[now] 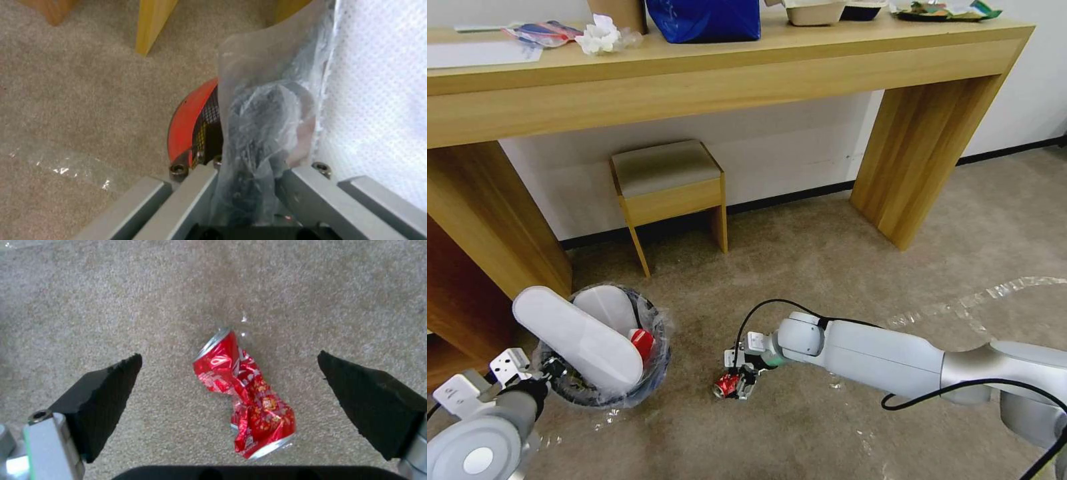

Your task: Pick up the trash bin and place the garbage on the floor into it.

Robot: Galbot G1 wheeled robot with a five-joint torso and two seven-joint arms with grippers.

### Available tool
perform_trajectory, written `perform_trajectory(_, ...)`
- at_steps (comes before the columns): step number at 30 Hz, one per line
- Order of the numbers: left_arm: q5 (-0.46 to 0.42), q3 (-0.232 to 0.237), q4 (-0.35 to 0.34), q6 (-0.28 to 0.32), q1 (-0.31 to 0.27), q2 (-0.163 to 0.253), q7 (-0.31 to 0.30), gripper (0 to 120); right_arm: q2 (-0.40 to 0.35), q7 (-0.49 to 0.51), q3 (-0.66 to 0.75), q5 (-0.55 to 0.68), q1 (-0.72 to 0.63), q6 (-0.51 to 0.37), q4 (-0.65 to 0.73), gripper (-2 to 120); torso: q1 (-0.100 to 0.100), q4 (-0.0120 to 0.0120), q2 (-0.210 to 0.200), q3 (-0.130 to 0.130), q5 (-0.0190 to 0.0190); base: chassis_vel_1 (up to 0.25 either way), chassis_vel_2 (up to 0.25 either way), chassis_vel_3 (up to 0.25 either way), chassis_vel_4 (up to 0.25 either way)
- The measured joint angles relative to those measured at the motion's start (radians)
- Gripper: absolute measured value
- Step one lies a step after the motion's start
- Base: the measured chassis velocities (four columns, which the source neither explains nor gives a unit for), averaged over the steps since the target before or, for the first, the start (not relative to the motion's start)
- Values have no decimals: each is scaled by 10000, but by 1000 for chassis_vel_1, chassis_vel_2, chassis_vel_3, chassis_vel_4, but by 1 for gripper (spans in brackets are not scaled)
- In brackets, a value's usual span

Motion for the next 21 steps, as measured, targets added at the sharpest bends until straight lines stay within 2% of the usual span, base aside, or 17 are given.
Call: perform_trajectory(21,-11,-5,-17,2,-41,-89,-7,0,393,268,-154,-2,-118,375,-523,99,0,1,0,0,0,0,0,0,0)
